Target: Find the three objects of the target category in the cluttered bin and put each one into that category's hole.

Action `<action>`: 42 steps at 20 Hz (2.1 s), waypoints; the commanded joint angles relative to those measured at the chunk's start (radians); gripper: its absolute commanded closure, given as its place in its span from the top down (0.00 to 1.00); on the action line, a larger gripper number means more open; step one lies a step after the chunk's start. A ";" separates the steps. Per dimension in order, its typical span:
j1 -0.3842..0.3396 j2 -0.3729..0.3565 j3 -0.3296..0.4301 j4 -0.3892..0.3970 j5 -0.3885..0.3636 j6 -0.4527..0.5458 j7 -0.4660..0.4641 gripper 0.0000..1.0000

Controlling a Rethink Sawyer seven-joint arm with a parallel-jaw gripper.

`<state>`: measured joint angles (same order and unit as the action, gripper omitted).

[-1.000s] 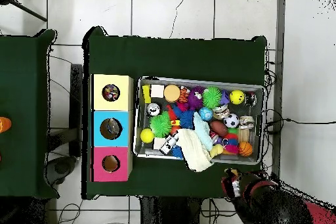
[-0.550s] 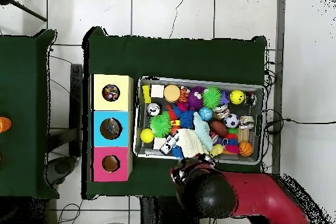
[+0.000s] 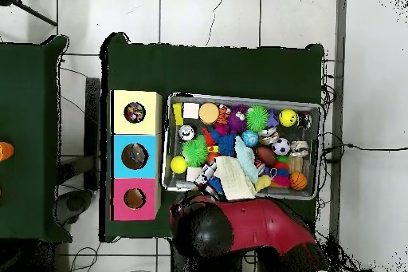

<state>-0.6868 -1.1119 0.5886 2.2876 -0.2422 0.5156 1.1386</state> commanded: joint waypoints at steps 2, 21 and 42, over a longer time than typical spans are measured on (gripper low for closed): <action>0.054 0.139 -0.179 -0.027 -0.098 -0.134 0.251 0.00; 0.359 0.379 -0.499 -0.205 0.098 -0.144 0.340 0.00; 0.348 0.436 -0.459 -0.260 0.183 -0.188 0.260 0.00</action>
<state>-0.3595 -0.6787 0.1067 2.1424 -0.1125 0.2792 1.2014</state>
